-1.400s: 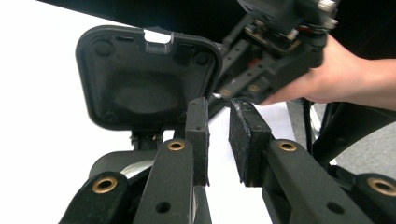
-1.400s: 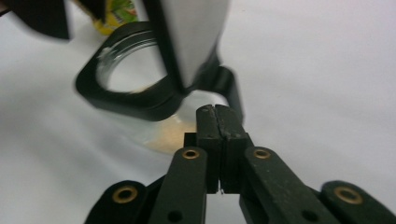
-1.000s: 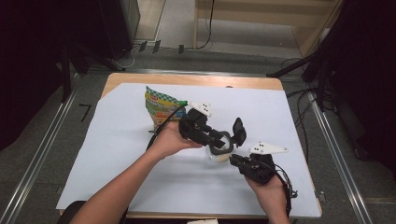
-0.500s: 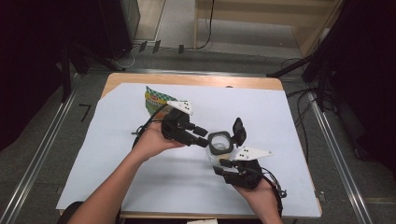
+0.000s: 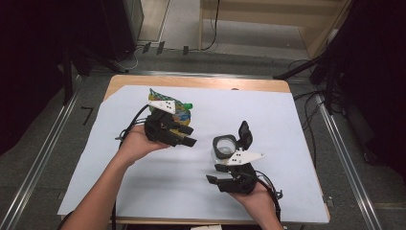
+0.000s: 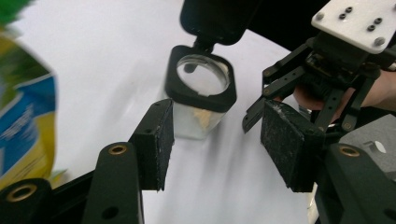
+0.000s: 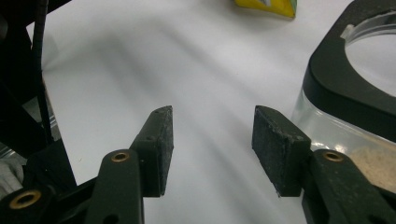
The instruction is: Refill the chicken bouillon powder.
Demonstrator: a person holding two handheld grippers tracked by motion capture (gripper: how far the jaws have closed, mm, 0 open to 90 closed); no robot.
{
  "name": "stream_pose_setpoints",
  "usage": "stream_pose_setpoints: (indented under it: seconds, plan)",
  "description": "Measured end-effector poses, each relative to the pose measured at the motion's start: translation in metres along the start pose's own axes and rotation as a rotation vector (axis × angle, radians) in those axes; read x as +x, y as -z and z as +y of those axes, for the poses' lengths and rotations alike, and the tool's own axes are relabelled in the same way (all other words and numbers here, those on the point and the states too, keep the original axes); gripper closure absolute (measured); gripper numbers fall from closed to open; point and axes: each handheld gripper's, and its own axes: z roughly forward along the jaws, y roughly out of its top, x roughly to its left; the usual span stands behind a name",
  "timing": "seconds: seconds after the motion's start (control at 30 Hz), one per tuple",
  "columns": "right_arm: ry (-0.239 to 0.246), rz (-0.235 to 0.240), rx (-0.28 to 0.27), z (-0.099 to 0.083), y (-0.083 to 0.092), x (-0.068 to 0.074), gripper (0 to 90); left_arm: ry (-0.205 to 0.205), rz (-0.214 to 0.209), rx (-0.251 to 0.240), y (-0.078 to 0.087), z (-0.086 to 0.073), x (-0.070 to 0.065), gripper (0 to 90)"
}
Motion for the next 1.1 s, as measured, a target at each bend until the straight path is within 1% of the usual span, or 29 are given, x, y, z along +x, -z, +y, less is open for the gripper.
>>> stream_pose_setpoints:
  seconds: [0.07, 0.1, 0.2, 0.33, 0.47, 0.57, 0.6, 0.67, 0.73, 0.83, 0.97, 1.1]
  plan:
    - [0.009, 0.001, -0.003, 0.001, -0.001, 0.001, 47.5, 0.012, 0.021, 0.001, 0.008, -0.003, 0.003, 45.3]
    - [0.009, 0.001, -0.003, 0.001, -0.001, 0.001, 47.5, 0.012, 0.021, 0.001, 0.008, -0.003, 0.003, 45.2]
    - [0.022, 0.001, -0.001, 0.003, -0.003, 0.002, 46.6, 0.032, 0.032, -0.007, 0.018, -0.007, 0.007, 44.6]
    - [0.036, 0.008, 0.009, 0.004, -0.007, 0.005, 46.3, 0.046, 0.069, -0.020, 0.032, -0.014, 0.011, 44.2]
    - [0.044, 0.019, 0.012, 0.006, -0.010, 0.007, 46.6, 0.054, 0.110, -0.011, 0.040, -0.019, 0.014, 43.7]
    - [0.047, 0.022, 0.011, 0.007, -0.011, 0.008, 46.7, 0.062, 0.123, -0.015, 0.047, -0.022, 0.017, 43.7]
    - [0.047, 0.023, 0.011, 0.007, -0.011, 0.009, 46.8, 0.065, 0.134, -0.020, 0.050, -0.023, 0.018, 43.7]
    - [0.051, 0.027, 0.016, 0.007, -0.012, 0.008, 46.9, 0.072, 0.141, -0.033, 0.055, -0.025, 0.022, 43.7]
    - [0.058, 0.034, 0.021, 0.008, -0.015, 0.009, 47.0, 0.070, 0.162, -0.031, 0.060, -0.026, 0.026, 43.9]
    - [0.068, 0.042, 0.032, 0.008, -0.018, 0.010, 47.0, 0.079, 0.179, -0.050, 0.068, -0.028, 0.032, 43.8]
    - [0.078, 0.050, 0.036, 0.009, -0.022, 0.014, 47.1, 0.088, 0.203, -0.050, 0.077, -0.032, 0.040, 43.8]
    - [0.082, 0.061, 0.036, 0.011, -0.025, 0.016, 47.2, 0.113, 0.222, -0.061, 0.087, -0.036, 0.047, 43.9]
